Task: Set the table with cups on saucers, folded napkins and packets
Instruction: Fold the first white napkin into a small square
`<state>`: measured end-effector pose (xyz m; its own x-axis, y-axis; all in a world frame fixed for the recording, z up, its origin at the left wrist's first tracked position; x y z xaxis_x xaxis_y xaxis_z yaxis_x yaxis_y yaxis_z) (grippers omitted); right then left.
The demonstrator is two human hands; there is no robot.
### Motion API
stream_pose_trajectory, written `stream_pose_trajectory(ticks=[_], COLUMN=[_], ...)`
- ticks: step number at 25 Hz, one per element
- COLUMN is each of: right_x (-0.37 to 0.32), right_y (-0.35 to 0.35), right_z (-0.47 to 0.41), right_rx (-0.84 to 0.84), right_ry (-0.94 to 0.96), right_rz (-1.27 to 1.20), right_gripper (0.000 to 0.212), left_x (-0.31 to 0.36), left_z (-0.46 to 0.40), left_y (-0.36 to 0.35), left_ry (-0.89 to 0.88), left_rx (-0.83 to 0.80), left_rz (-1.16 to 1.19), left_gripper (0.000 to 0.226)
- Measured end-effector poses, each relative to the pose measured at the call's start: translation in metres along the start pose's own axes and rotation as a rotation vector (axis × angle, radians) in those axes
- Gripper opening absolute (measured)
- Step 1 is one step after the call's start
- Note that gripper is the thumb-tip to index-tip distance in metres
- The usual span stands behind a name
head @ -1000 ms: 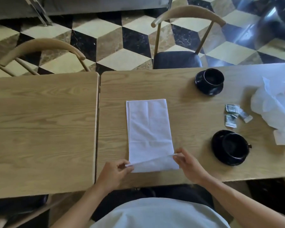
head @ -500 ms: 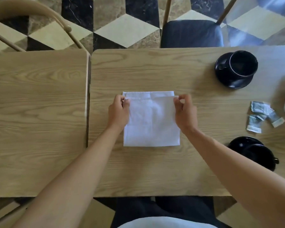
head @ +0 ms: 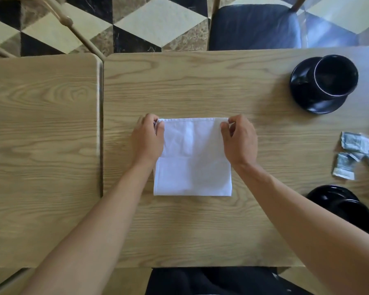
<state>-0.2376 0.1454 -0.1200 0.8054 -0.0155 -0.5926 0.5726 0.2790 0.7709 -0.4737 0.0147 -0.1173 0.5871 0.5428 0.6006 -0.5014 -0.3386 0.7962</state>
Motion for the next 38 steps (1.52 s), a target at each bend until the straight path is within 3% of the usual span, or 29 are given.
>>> stream_pose_trajectory(ticks=[6,10,16,20,24,29,33,35,38], right_x=[-0.002,-0.003,-0.007,-0.012,-0.017,-0.018,-0.021,-0.032,-0.049], right_y=[0.001,0.002,0.007,0.006,0.004,0.003,-0.001,0.0,-0.023], right_z=[-0.002,-0.006,-0.01,-0.015,-0.018,-0.02,-0.019,-0.002,0.047], right_rx=[0.041,-0.036,-0.078,-0.122,-0.121,-0.112,-0.103,0.009,0.001], right_ry=[0.04,0.067,0.102,0.111,0.101,0.065,0.028,0.153,0.549], right_rz=[-0.037,-0.037,-0.041,-0.031,0.024,0.104,0.223,0.302,0.325], right_gripper=[0.013,0.023,0.014,0.014,0.016,0.021,0.025,0.032,0.042], left_x=[0.003,0.002,0.008,0.004,0.0,0.002,0.015,0.029,0.057], left_z=[-0.006,-0.01,-0.006,-0.007,-0.008,-0.006,0.005,0.015,0.045], left_y=[0.007,0.011,0.016,0.018,0.012,0.005,0.004,0.007,-0.018], left_ry=[-0.119,-0.113,-0.118,-0.03,0.034,-0.022,-0.032,-0.012,-0.375], left_rx=[-0.097,-0.098,-0.053,-0.089,-0.105,-0.086,0.007,0.129,0.087], left_rz=[-0.006,0.024,0.051,0.056,0.004,-0.115,-0.298,-0.35,-0.31], left_gripper=[0.021,0.011,0.004,0.003,0.007,0.014,0.038,0.05,0.046])
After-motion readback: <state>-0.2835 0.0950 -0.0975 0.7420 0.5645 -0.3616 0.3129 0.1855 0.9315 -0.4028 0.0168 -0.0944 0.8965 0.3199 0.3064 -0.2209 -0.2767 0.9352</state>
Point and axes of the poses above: each hand's wrist, its own z-axis away from the middle knuckle, its own y-axis out of the back of the hand, x = y × z, the point moved 6 cm from there along -z, towards the middle knuckle, and after that the axes turned 7 degrees about -y, right-handed, at the moved point
